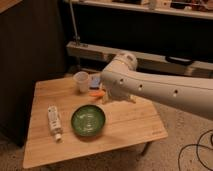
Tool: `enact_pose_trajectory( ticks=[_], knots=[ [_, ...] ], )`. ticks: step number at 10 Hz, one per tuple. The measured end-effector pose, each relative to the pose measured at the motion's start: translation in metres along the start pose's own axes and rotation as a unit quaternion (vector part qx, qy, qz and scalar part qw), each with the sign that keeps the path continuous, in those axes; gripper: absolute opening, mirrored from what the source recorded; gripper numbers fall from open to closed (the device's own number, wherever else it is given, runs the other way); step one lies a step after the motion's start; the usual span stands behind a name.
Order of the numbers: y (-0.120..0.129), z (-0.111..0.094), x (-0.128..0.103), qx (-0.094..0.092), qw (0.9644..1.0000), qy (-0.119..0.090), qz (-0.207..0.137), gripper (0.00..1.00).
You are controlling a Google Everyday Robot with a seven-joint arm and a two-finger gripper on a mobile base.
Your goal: Place the white sponge in the ceramic bowl
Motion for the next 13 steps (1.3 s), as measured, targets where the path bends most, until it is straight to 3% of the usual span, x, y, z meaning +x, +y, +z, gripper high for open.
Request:
enact_pose_trajectory(
  ticks=[7, 11, 13],
  knots=[
    [0.001, 0.006, 0.006, -0.004, 1.0000, 0.002, -0.002, 0.80],
    [-0.009, 0.034, 0.064, 0.015, 0.9997, 0.016, -0.012, 0.80],
    [-0.019, 0.047, 0.105, 0.048, 0.9981, 0.035, -0.013, 0.80]
  ],
)
